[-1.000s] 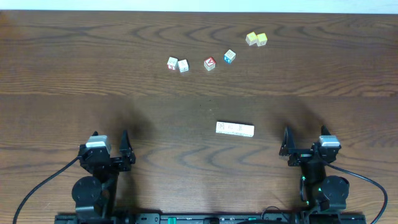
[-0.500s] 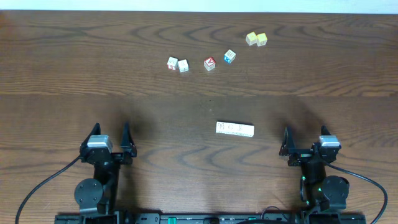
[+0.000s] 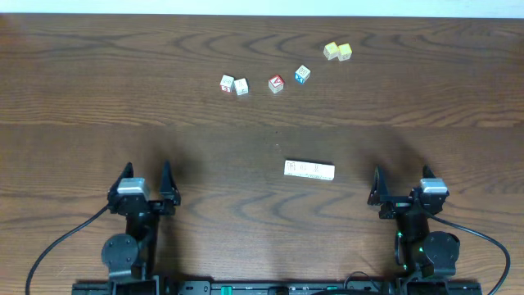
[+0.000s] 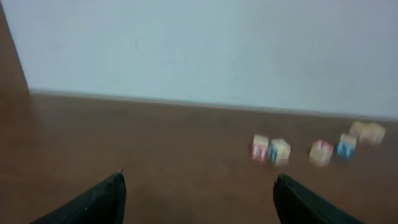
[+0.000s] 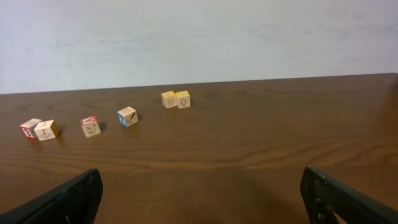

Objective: Lift 4 blocks

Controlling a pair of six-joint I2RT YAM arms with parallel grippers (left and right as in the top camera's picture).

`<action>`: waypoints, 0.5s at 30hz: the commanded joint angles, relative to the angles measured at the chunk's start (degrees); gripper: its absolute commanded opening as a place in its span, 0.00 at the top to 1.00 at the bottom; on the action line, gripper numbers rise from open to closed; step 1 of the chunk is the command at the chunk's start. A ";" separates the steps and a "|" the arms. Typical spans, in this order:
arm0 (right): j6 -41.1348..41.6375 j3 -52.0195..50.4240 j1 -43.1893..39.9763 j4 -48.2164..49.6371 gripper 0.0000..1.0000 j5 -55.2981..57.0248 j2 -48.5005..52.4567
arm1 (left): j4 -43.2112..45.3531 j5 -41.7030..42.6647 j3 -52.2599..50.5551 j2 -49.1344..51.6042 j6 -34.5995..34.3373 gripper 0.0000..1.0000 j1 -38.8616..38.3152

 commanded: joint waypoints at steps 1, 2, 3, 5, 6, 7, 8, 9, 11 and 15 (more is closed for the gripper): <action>0.07 -0.09 -0.17 -0.28 0.01 0.31 -0.35 | -5.70 0.57 -0.24 -0.50 2.08 0.24 0.31; 0.07 -0.09 -0.17 -0.28 0.01 0.31 -0.35 | -6.93 0.59 -0.22 -0.50 2.05 0.24 0.31; 0.07 -0.09 -0.17 -0.28 0.01 0.28 -0.35 | -6.60 1.07 -0.22 -0.50 2.10 0.24 0.31; 0.07 -0.09 -0.17 -0.28 0.01 0.31 -0.35 | -6.64 0.74 -0.24 -0.50 2.91 0.24 0.31; 0.07 -0.09 -0.17 -0.28 0.01 0.31 -0.35 | -6.64 0.79 -0.22 -0.50 3.48 0.24 0.31; 0.07 -0.09 -0.17 -0.28 0.01 0.31 -0.35 | -6.64 0.79 -0.22 -0.50 3.61 0.24 0.31; 0.07 -0.09 -0.17 -0.28 0.01 0.31 -0.35 | -6.64 0.79 -0.24 -0.50 3.61 0.24 0.28; 0.07 -0.09 -0.17 -0.28 0.01 0.31 -0.35 | -6.67 0.79 -0.22 -0.50 3.65 0.24 0.28; 0.07 -0.09 -0.17 -0.28 0.01 0.31 -0.35 | -6.69 0.81 -0.22 -0.50 3.82 0.24 0.28; 0.07 -0.09 -0.17 -0.28 0.01 0.31 -0.35 | -6.71 0.76 -0.22 -0.50 4.24 0.24 0.28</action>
